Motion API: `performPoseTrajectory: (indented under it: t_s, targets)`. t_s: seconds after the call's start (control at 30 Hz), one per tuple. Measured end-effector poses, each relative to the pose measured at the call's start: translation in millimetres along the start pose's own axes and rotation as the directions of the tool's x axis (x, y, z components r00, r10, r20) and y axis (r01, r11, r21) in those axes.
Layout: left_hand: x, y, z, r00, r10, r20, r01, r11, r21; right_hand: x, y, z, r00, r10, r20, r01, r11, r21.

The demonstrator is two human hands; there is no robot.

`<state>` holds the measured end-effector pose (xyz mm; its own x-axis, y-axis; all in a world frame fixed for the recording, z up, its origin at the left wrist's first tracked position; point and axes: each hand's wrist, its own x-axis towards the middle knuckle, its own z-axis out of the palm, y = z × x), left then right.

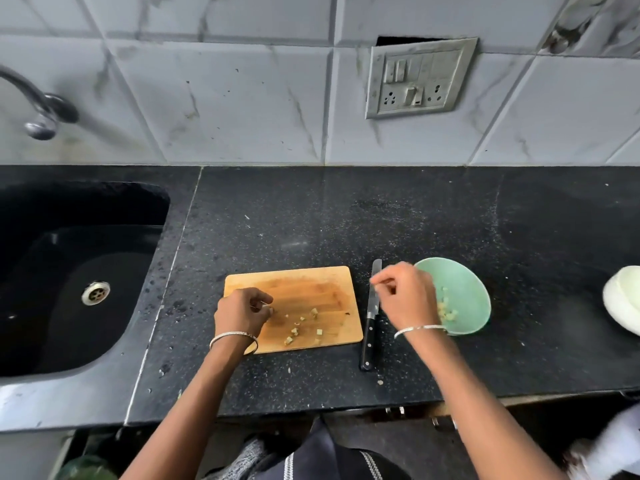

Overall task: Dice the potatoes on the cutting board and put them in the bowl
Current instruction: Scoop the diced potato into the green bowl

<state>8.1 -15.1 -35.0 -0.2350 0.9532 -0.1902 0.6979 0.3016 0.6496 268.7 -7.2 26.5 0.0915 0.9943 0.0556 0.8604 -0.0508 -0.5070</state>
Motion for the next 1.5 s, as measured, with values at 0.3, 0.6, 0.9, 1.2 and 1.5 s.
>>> performPoseTrajectory:
  t_s: [0.3, 0.6, 0.9, 1.2, 1.5]
  targets:
    - [4.4, 6.8, 2.9, 0.996, 0.075, 0.041, -0.081, 0.98, 0.184, -33.5, -34.8, 102.6, 0.896, -0.246, 0.37, 0.262, 0.965, 0.006]
    - [20.5, 14.0, 1.1, 0.966, 0.154, 0.207, -0.216, 0.919, 0.328, -55.7, -25.5, 139.3, 0.758, -0.581, 0.298, 0.601, 0.799, 0.028]
    - [16.2, 6.1, -0.3, 0.97, 0.041, 0.239, -0.093, 0.973, 0.21, -48.0, -6.2, 122.4, 0.698, -0.68, 0.223, 0.692, 0.721, 0.03]
    - [-14.3, -13.5, 4.0, 0.971, -0.096, 0.219, 0.181, 0.894, -0.409, -46.8, 5.9, 107.2, 0.791, -0.585, 0.18, 0.591, 0.806, 0.022]
    - [-20.7, 0.3, -1.0, 0.843, -0.305, 0.444, 0.533, 0.356, -0.768, -61.0, 7.9, 117.3, 0.641, -0.722, 0.261, 0.763, 0.636, -0.116]
